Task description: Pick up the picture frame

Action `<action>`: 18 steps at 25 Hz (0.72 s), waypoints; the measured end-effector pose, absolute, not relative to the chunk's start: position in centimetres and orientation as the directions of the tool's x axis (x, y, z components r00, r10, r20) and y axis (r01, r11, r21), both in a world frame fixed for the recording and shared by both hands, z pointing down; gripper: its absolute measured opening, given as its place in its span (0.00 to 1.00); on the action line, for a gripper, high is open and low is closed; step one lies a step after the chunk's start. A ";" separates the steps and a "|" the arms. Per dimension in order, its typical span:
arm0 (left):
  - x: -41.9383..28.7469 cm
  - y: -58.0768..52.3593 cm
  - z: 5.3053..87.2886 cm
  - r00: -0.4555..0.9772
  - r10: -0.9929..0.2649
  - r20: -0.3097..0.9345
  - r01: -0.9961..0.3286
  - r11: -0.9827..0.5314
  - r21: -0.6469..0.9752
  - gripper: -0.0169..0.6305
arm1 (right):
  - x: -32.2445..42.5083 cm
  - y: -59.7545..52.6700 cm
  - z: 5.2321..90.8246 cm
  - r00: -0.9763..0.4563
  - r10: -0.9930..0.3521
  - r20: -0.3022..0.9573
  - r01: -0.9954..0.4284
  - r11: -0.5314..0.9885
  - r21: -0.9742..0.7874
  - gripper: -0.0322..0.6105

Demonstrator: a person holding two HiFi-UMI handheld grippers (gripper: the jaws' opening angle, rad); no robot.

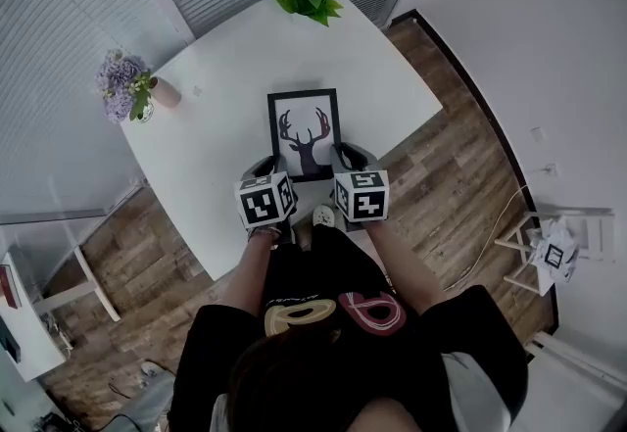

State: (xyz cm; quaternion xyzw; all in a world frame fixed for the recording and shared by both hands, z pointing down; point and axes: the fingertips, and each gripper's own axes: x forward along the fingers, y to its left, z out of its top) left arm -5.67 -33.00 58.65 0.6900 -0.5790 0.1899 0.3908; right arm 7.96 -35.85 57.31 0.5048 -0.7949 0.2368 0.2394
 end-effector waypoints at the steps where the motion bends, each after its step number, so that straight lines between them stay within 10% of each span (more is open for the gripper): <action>1: -5.7 -33.2 57.9 0.256 -0.667 0.700 -0.947 -0.027 0.320 0.14 | 7.9 -36.1 56.5 -0.378 -0.702 0.604 -0.915 0.381 -0.130 0.17; 18: -7.8 -34.1 46.8 0.176 -0.885 0.431 -0.960 -0.056 0.276 0.14 | 5.6 -37.5 45.0 -0.439 -0.837 0.327 -0.887 0.461 -0.011 0.17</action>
